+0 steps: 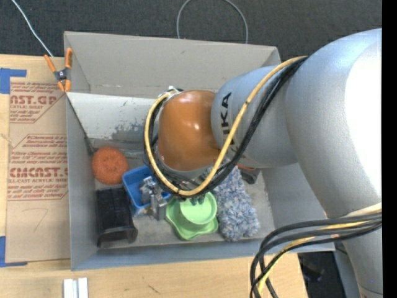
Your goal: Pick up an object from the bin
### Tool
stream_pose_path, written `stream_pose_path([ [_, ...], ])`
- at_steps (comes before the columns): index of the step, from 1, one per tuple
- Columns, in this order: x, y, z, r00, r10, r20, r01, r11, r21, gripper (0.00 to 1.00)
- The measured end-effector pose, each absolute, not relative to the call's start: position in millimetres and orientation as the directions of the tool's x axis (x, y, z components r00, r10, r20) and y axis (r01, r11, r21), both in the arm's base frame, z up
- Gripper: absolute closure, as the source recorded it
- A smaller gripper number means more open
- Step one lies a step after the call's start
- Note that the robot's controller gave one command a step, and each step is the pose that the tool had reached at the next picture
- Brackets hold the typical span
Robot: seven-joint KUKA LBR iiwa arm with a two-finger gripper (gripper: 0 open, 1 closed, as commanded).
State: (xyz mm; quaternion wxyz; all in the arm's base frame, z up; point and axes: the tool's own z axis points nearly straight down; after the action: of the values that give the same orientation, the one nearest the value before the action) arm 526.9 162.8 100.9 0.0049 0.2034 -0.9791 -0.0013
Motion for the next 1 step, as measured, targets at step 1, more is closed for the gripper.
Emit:
stream_pose_path([
  [1, 531.6, 135.7, 216.0, -0.899, -0.437, 0.002, -0.437, 0.899, 0.003, 1.00],
])
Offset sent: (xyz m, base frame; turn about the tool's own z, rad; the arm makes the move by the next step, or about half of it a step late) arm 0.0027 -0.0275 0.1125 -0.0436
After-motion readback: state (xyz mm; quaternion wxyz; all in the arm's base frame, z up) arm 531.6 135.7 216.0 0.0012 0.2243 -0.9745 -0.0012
